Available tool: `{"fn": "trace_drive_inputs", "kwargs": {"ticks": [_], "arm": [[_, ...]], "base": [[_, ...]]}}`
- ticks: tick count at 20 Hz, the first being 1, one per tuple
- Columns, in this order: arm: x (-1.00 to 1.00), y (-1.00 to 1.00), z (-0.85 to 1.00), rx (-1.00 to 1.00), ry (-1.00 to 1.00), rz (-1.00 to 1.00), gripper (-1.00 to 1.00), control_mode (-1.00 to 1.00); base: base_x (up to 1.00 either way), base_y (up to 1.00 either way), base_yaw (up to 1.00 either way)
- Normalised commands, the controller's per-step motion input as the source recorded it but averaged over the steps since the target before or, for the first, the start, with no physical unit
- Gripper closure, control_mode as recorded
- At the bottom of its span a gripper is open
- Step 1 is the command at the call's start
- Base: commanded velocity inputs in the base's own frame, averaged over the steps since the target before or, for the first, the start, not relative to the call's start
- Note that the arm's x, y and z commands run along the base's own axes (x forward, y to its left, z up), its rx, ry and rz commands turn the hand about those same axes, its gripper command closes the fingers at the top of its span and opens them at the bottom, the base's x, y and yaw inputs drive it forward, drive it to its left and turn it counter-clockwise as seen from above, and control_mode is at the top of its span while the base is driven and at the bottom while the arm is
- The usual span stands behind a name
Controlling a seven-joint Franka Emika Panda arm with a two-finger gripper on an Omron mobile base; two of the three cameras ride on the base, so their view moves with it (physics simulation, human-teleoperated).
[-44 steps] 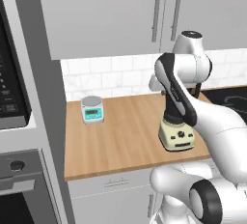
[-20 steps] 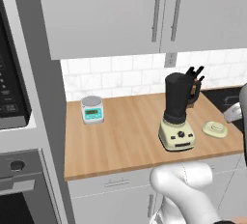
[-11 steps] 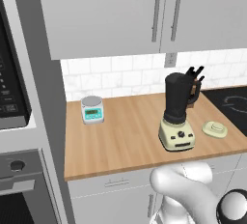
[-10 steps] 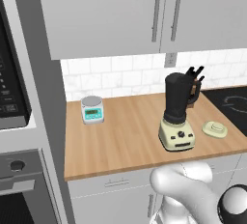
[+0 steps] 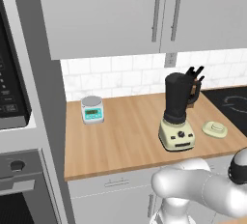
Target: Close the lid blender by securely placing the lid on top.
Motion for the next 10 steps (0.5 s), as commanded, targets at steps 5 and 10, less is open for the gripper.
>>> {"fn": "trace_drive_inputs", "kwargs": {"ticks": [5, 10], "arm": [[0.14, -0.06, -0.42, 0.15, -0.11, 0.29, -1.0, -1.0], [0.24, 0.0, -0.38, 0.1, -0.1, 0.25, -1.0, -1.0]], "base": [[0.0, 0.0, 0.0], [0.0, 0.0, 0.0]]}}
